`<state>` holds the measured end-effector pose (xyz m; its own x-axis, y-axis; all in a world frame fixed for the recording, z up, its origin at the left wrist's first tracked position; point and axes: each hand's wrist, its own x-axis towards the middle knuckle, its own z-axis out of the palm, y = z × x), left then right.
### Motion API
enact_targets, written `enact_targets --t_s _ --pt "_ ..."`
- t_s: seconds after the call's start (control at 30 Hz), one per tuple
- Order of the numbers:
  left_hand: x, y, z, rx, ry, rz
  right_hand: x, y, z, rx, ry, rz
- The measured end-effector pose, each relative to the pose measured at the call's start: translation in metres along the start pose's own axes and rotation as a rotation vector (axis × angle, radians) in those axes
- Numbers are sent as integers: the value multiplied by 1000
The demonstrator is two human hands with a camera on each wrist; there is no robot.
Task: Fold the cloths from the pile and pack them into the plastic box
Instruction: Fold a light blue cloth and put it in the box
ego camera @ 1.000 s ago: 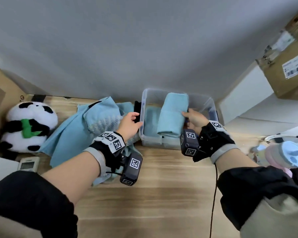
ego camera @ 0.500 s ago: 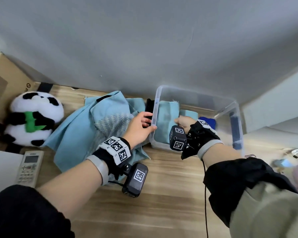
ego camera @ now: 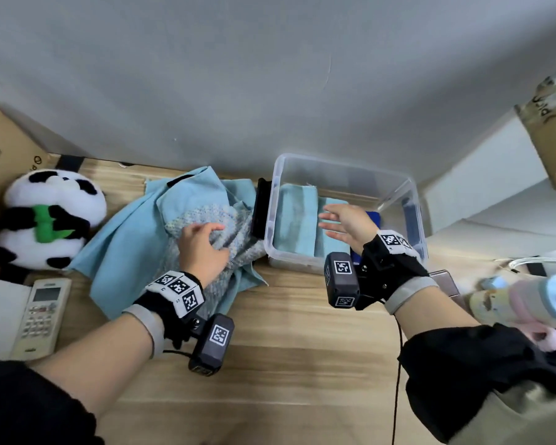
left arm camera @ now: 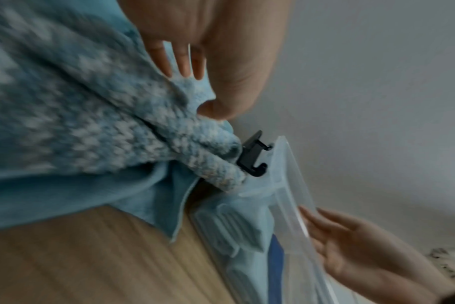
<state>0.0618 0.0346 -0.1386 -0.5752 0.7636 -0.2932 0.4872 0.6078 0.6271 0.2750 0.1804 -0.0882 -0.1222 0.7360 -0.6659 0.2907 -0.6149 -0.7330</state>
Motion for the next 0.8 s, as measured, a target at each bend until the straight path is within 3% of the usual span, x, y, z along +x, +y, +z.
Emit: enact_targets --t_s 0.1,0.2,0.33,0.43,0.53,0.67,0.8 --pt "-10 -17 -3 218 -170 24 -27 4 4 -11 -44 -71" --pt "-18 -26 -3 350 -219 26 -57 8 12 -52 -104 -158" --pt "-21 -33 -12 267 -50 60 -88 22 27 -233 -347 -202" --pt "-21 -30 -30 48 25 -24 -95 40 42 -333 -493 -131" --pt "-22 -23 -51 -146 143 -99 -90 58 61 -406 -454 -47" --pt "-19 -26 -76 -361 299 -68 -78 80 87 -431 -360 41" --pt "-21 -32 -91 -418 325 -65 -62 94 111 -408 -223 86"
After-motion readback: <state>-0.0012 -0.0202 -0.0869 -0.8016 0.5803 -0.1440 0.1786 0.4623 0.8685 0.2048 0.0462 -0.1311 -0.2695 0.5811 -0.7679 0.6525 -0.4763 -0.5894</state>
